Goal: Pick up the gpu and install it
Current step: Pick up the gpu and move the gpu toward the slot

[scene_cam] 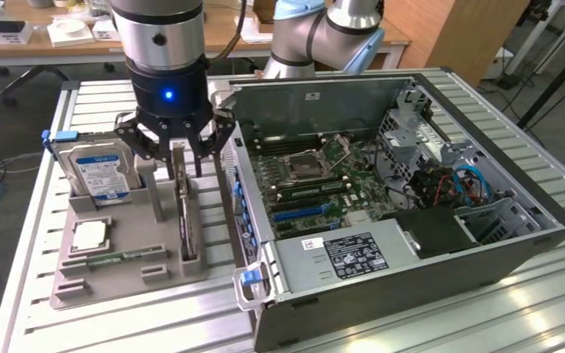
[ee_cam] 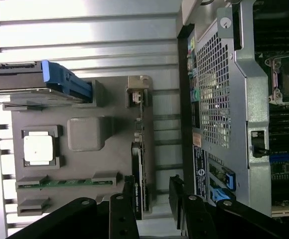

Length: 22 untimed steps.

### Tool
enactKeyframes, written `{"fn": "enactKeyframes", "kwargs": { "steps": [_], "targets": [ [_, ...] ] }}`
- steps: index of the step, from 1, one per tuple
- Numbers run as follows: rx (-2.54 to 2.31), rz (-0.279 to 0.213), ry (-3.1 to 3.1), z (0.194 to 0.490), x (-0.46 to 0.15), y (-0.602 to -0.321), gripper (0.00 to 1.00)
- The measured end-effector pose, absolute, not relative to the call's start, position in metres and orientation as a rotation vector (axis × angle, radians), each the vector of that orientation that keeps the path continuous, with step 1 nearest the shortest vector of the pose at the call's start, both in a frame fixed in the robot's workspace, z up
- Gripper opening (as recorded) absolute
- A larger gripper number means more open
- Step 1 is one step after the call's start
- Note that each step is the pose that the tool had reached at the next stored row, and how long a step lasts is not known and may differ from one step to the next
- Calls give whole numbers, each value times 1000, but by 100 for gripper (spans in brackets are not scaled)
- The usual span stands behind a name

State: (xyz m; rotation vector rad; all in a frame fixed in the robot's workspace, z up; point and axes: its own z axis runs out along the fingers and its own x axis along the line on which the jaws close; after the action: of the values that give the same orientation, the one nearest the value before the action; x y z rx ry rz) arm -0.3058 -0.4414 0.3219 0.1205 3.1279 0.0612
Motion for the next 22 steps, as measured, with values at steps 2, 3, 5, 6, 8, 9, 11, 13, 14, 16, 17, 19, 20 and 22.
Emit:
{"fn": "enactKeyframes", "kwargs": {
  "steps": [2, 3, 5, 6, 8, 9, 11, 13, 14, 16, 17, 19, 20, 22],
  "targets": [
    [121, 61, 3128, 318, -306, -441, 42],
    [120, 61, 3128, 316, -306, -441, 42],
    [120, 61, 3128, 313, -306, -441, 42],
    [120, 61, 3128, 311, -306, -441, 42],
    [121, 60, 3128, 307, -306, -441, 42],
    [120, 60, 3128, 306, -306, -441, 42],
    [120, 60, 3128, 302, -306, -441, 42],
    [121, 60, 3128, 298, -306, -441, 42],
    [121, 59, 3128, 296, -306, -441, 42],
    [120, 59, 3128, 293, -306, -441, 42],
    [120, 58, 3128, 291, -306, -441, 42],
    [121, 57, 3128, 287, -306, -441, 42],
    [121, 57, 3128, 285, -306, -441, 42],
    [120, 56, 3128, 282, -306, -441, 42]
  ]
}}
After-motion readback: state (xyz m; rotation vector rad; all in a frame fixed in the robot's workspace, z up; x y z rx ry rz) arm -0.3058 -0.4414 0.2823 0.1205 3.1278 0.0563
